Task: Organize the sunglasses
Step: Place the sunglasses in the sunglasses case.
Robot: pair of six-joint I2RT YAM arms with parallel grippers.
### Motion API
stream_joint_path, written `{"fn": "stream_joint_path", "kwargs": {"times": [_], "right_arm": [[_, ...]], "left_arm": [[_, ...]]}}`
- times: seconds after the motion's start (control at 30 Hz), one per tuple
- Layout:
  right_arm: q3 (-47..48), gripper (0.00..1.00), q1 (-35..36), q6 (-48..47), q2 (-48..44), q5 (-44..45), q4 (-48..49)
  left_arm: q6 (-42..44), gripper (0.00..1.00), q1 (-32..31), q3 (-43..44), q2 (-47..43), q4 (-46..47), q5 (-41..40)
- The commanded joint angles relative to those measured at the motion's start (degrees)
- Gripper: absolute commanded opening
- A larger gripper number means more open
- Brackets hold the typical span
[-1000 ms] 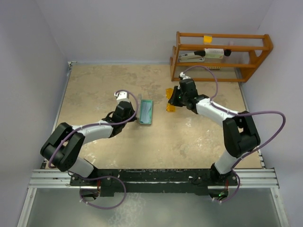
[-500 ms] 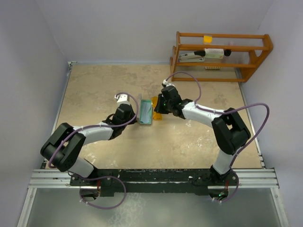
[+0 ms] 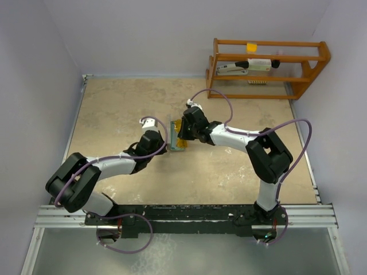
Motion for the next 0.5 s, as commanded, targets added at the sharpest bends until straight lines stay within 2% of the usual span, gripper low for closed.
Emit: {"fn": "stream_joint_path", "kwargs": {"times": [0.0, 0.47], "right_arm": [[2.20, 0.00, 0.67, 1.90, 0.46, 1.92, 2.34], [4.69, 0.00, 1.40, 1.12, 4.37, 2.80, 1.60]], "left_arm": [[-1.03, 0.09, -1.60, -0.71, -1.93, 3.06, 0.00], [-0.67, 0.09, -2.13, -1.07, -2.56, 2.37, -0.94]]}}
